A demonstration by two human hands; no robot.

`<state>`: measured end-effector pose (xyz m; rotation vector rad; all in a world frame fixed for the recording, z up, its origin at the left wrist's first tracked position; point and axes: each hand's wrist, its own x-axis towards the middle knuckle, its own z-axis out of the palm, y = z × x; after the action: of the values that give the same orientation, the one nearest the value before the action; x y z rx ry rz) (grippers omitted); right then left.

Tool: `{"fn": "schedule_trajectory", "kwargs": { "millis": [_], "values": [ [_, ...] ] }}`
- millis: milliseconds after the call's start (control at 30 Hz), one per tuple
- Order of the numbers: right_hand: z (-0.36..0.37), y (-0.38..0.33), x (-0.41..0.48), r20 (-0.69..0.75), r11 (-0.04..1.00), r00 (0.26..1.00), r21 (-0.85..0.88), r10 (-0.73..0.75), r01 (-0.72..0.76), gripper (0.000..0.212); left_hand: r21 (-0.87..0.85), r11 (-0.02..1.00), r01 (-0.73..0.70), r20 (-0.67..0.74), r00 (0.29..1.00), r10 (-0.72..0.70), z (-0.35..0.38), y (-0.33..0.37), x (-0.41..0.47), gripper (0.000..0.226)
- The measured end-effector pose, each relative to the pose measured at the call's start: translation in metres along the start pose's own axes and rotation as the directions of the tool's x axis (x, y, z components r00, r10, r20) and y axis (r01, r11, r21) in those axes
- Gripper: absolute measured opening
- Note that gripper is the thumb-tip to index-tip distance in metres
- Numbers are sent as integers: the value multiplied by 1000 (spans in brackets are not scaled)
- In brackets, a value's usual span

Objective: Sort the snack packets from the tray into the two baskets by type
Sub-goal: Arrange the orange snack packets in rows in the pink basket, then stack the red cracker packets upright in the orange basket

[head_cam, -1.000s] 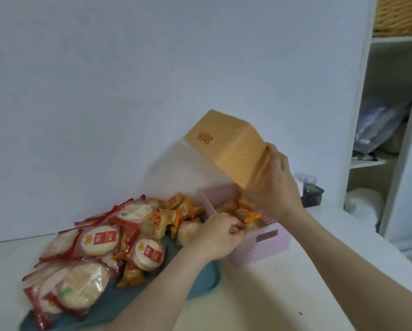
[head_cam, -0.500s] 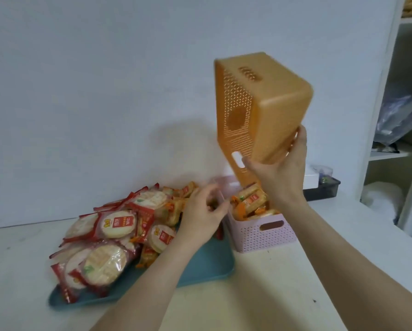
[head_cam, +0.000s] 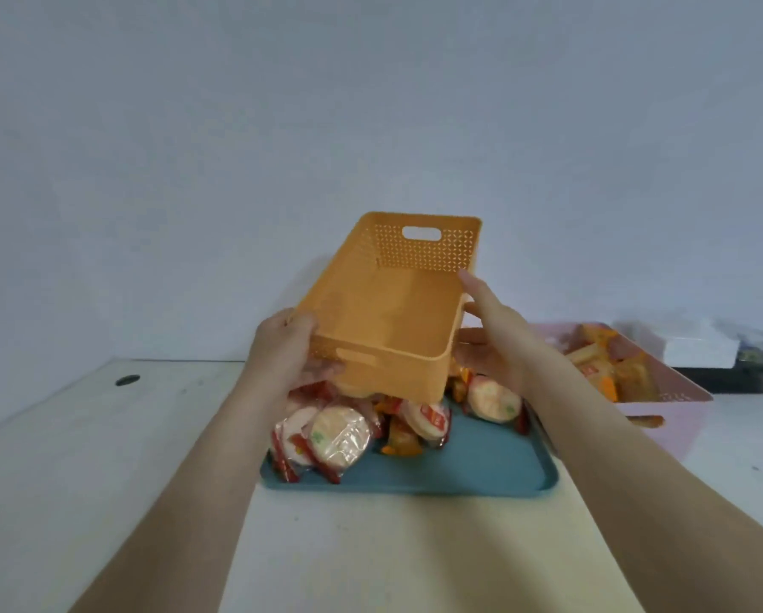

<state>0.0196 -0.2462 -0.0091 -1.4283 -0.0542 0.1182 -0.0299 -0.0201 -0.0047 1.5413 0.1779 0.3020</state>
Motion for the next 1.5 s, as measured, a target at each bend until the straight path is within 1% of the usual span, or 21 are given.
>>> {"fn": "schedule_trajectory", "kwargs": {
  "millis": [100,167,233,333,400,600,667,733,800,833,867,933,967,1033,1100,1167,1233,1300,1367,1433,1500],
  "values": [
    [54,5,3,138,999,990,-46,23,-17,53,-56,998,-39,-269,963,22,-51,-3,4,27],
    [82,14,7,154,964,988,-260,-9,49,62,-39,997,-62,-409,912,41,-89,-8,12,29],
    [99,29,12,233,761,966,-605,-111,234,75,40,998,-57,-522,850,69,-127,-14,19,28],
    [115,61,21,368,293,927,-880,-75,373,98,254,966,44,-622,772,128,-170,-27,18,31],
    [123,78,24,359,158,933,-920,-21,358,101,356,925,131,-634,761,136,-186,-39,14,31],
    [138,99,22,304,34,953,-952,2,304,115,512,792,333,-560,828,14,-221,-82,25,41],
    [138,99,25,279,-18,960,-960,-1,279,119,654,665,361,-571,812,120,-218,-88,27,40],
    [136,97,27,255,-43,967,-966,-12,255,123,774,595,219,-516,762,391,-200,-86,23,36],
    [131,96,31,222,-45,975,-974,-25,221,122,875,479,-74,-296,701,649,-166,-76,16,33],
    [130,96,32,214,-42,976,-976,-34,213,120,887,416,-202,-158,714,682,-147,-69,12,31],
    [128,97,34,208,-34,977,-978,-40,207,120,882,360,-305,-6,756,655,-126,-64,10,29],
    [126,98,37,212,-18,977,-977,-38,211,122,877,275,-393,243,858,453,-84,-69,14,26],
    [124,99,38,219,-6,975,-976,-37,219,123,875,248,-416,318,879,355,-67,-76,17,26],
    [118,100,40,239,37,970,-970,-50,241,124,897,221,-384,349,920,180,-45,-91,25,36],
    [111,100,43,264,85,961,-959,-80,270,119,931,236,-280,286,958,9,-39,-98,32,59],
    [105,101,47,273,192,954,-937,-122,292,103,944,256,-210,236,969,-76,-42,-96,35,78],
    [98,103,49,250,313,957,-906,-146,284,80,956,206,-209,224,973,-54,-43,-93,35,83],
    [93,107,53,231,361,961,-892,-150,271,56,959,161,-234,231,972,36,-44,-93,33,80],
    [87,110,55,212,485,969,-839,-129,248,34,946,187,-263,241,962,131,-45,-94,28,75],
    [81,109,53,218,664,971,-712,-102,229,28,919,238,-314,271,942,196,-46,-97,23,72],
    [74,104,47,235,767,967,-602,-95,221,30,886,284,-367,310,923,227,-47,-101,18,71]
  ]
}}
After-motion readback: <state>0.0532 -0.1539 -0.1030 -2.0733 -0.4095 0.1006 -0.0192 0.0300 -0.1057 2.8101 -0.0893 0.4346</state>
